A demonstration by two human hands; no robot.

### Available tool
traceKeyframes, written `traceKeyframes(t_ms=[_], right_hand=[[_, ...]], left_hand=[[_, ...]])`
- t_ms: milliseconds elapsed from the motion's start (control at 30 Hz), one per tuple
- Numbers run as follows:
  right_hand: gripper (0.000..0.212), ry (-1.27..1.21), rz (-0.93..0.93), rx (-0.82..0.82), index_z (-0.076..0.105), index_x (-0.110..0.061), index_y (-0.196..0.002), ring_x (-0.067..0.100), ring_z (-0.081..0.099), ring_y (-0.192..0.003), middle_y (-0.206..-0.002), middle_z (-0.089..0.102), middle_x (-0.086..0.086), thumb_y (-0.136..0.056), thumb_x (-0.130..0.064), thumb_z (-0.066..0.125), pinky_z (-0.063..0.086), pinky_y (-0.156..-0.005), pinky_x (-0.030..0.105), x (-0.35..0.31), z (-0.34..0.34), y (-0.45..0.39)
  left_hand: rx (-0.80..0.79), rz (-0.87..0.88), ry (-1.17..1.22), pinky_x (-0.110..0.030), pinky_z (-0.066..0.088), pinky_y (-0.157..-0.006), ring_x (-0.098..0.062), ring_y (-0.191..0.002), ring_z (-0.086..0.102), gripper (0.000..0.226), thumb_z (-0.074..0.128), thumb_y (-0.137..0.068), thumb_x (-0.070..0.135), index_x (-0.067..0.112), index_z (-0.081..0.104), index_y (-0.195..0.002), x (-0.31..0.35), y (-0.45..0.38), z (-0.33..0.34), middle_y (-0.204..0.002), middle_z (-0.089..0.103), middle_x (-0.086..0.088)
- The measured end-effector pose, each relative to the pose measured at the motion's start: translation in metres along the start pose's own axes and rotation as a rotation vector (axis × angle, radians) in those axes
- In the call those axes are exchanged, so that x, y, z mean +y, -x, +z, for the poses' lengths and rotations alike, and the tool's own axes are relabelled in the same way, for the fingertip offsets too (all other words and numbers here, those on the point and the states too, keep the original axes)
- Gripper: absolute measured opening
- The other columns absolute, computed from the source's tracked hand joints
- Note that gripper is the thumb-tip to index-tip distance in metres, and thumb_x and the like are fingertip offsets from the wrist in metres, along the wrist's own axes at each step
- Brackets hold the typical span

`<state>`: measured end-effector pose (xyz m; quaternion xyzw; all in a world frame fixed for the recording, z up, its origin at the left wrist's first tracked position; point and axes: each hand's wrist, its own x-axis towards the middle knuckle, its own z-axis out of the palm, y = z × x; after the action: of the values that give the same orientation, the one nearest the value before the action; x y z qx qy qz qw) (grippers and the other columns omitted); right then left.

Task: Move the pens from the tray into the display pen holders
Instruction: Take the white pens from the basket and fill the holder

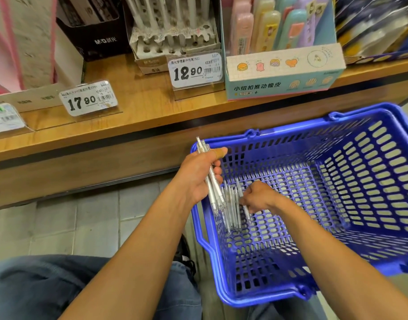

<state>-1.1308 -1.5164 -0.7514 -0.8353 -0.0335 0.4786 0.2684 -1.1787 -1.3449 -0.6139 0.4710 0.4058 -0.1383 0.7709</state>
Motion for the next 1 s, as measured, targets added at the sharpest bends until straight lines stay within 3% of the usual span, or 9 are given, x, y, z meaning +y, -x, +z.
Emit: traceKeyframes(t_ms=[67, 267, 400, 567, 633, 700, 767, 900, 1000], right_hand=[[0.004, -0.212, -0.076, -0.027, 0.064, -0.004, -0.087, 0.011, 0.062, -0.055, -0.070, 0.066, 0.007, -0.087, -0.008, 0.065, 0.053, -0.060, 0.026, -0.011, -0.013, 0.032], [0.024, -0.636, -0.466, 0.159, 0.058, -0.014, -0.102, 0.014, 0.064, -0.060, -0.070, 0.069, -0.002, -0.084, 0.000, 0.068, 0.051, -0.058, 0.024, -0.056, -0.015, 0.113], [0.021, -0.634, -0.528, 0.208, 0.059, -0.010, -0.103, 0.014, 0.063, -0.063, -0.076, 0.068, 0.002, -0.086, -0.003, 0.069, 0.054, -0.062, 0.027, -0.082, 0.001, 0.127], [0.021, -0.549, -0.564, 0.249, 0.063, -0.014, -0.102, 0.019, 0.064, -0.067, -0.081, 0.070, 0.007, -0.084, -0.012, 0.073, 0.058, -0.069, 0.037, -0.086, 0.007, 0.123], [0.017, -0.557, -0.582, 0.168, 0.066, -0.016, -0.098, 0.016, 0.065, -0.066, -0.081, 0.071, 0.007, -0.084, -0.017, 0.075, 0.057, -0.065, 0.030, -0.079, 0.000, 0.114], [0.010, -0.598, -0.512, 0.065, 0.067, -0.014, -0.095, 0.015, 0.067, -0.066, -0.080, 0.072, 0.006, -0.091, -0.023, 0.067, 0.054, -0.061, 0.024, -0.066, -0.011, 0.096], [0.017, -0.501, -0.335, 0.031, 0.063, -0.012, -0.094, 0.016, 0.068, -0.066, -0.085, 0.072, 0.006, -0.098, -0.027, 0.056, 0.053, -0.061, 0.026, -0.048, -0.017, 0.065], [0.016, -0.023, 0.023, 0.028, 0.055, -0.003, -0.084, 0.026, 0.064, -0.072, -0.086, 0.064, 0.015, -0.098, -0.008, 0.050, 0.057, -0.070, 0.039, -0.017, 0.007, -0.003], [0.013, 0.250, 0.145, 0.071, 0.052, -0.003, -0.085, 0.028, 0.056, -0.072, -0.086, 0.057, 0.015, -0.097, -0.006, 0.048, 0.048, -0.065, 0.037, -0.006, 0.032, -0.030]], left_hand=[[-0.006, -0.002, 0.007, -0.021, 0.040, -0.040, -0.009, -0.044, 0.043, 0.011, 0.072, -0.088, 0.015, 0.011, 0.062, -0.087, -0.001, -0.001, -0.001, -0.058, 0.048, 0.001], [-0.039, 0.034, -0.003, -0.022, 0.041, -0.040, -0.011, -0.045, 0.044, 0.023, 0.079, -0.082, 0.029, 0.014, 0.062, -0.087, -0.005, -0.002, -0.002, -0.058, 0.046, 0.001], [-0.188, 0.034, 0.138, -0.042, 0.060, -0.062, -0.024, -0.059, 0.066, 0.044, 0.084, -0.069, 0.032, 0.015, 0.050, -0.092, -0.005, 0.004, -0.001, -0.059, 0.057, -0.006], [-0.210, 0.085, 0.126, -0.047, 0.060, -0.069, -0.023, -0.053, 0.064, 0.022, 0.078, -0.079, 0.011, 0.013, 0.056, -0.076, -0.007, 0.003, -0.003, -0.055, 0.056, -0.003], [-0.149, 0.088, 0.098, -0.035, 0.057, -0.055, -0.017, -0.046, 0.057, 0.021, 0.070, -0.084, 0.004, 0.012, 0.057, -0.069, -0.007, 0.001, -0.004, -0.052, 0.050, -0.001], [-0.102, 0.106, 0.061, -0.022, 0.040, -0.039, -0.010, -0.036, 0.039, 0.028, 0.062, -0.087, 0.002, 0.015, 0.051, -0.065, -0.007, -0.001, -0.005, -0.047, 0.037, 0.004], [-0.096, 0.126, 0.039, -0.022, 0.031, -0.039, -0.009, -0.039, 0.030, 0.032, 0.059, -0.088, 0.001, 0.018, 0.048, -0.064, -0.007, -0.001, -0.005, -0.049, 0.032, 0.005], [-0.100, 0.127, 0.067, -0.024, 0.043, -0.048, -0.012, -0.050, 0.045, 0.022, 0.059, -0.090, 0.000, 0.015, 0.052, -0.075, -0.005, 0.002, -0.004, -0.059, 0.043, -0.001], [-0.073, 0.099, 0.113, -0.022, 0.049, -0.047, -0.013, -0.050, 0.055, 0.015, 0.061, -0.091, 0.003, 0.012, 0.056, -0.080, -0.003, 0.002, -0.004, -0.062, 0.048, -0.002]])
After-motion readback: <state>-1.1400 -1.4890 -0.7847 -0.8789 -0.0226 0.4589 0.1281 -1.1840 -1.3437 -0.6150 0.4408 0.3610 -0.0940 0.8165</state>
